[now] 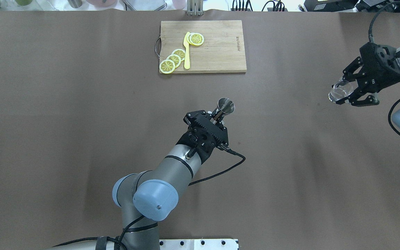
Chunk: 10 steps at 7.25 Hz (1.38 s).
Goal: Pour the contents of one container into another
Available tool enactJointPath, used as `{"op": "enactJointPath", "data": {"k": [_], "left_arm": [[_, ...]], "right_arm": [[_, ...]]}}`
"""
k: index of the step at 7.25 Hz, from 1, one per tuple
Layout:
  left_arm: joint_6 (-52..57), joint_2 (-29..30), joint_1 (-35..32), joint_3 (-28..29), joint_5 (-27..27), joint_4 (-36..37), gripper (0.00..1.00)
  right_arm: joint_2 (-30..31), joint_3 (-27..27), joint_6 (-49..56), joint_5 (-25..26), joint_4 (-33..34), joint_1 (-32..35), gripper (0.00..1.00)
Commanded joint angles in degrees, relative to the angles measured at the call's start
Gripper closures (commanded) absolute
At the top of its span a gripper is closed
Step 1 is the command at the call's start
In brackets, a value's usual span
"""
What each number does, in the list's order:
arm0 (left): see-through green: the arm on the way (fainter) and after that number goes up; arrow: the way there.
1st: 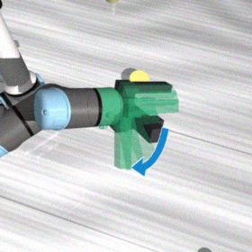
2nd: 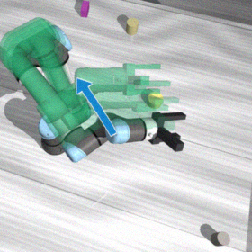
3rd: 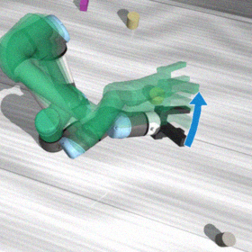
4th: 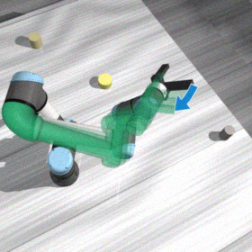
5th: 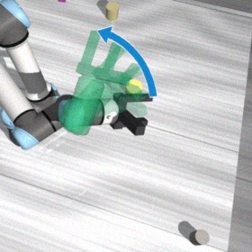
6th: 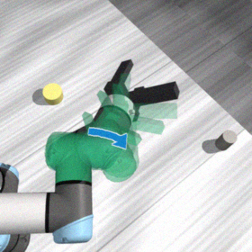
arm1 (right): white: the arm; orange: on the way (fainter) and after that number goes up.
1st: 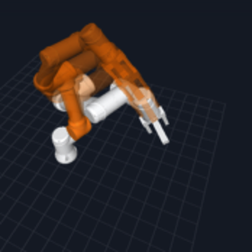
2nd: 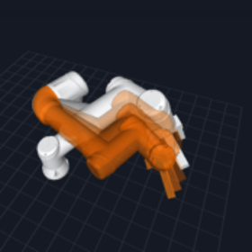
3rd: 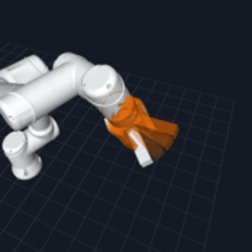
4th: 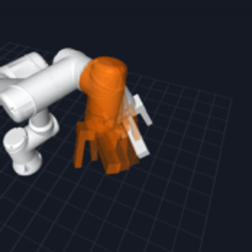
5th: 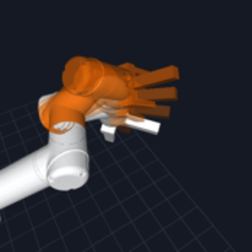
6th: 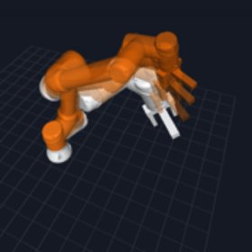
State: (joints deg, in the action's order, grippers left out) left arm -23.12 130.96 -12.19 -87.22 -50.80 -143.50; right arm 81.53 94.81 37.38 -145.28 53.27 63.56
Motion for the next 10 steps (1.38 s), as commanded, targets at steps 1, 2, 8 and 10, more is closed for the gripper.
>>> {"op": "enactJointPath", "data": {"k": [1, 2, 8, 10], "left_arm": [[0.00, 0.00, -0.03, 0.03, 0.00, 0.07, 1.00], [0.00, 0.00, -0.03, 0.03, 0.00, 0.07, 1.00], [-0.17, -0.18, -0.03, -0.32, 0.09, -0.02, 1.00], [-0.17, 0.17, -0.03, -0.32, 0.09, -0.02, 1.00]], "right_arm": [[0.82, -1.21, 0.06, 0.00, -2.91, -0.01, 1.00], [0.83, -1.82, 0.23, 0.00, -3.00, -0.01, 1.00], [1.62, -11.12, 0.94, 1.06, -16.85, -0.01, 1.00], [1.70, -13.51, 0.68, 1.06, -20.57, -0.01, 1.00]]}}
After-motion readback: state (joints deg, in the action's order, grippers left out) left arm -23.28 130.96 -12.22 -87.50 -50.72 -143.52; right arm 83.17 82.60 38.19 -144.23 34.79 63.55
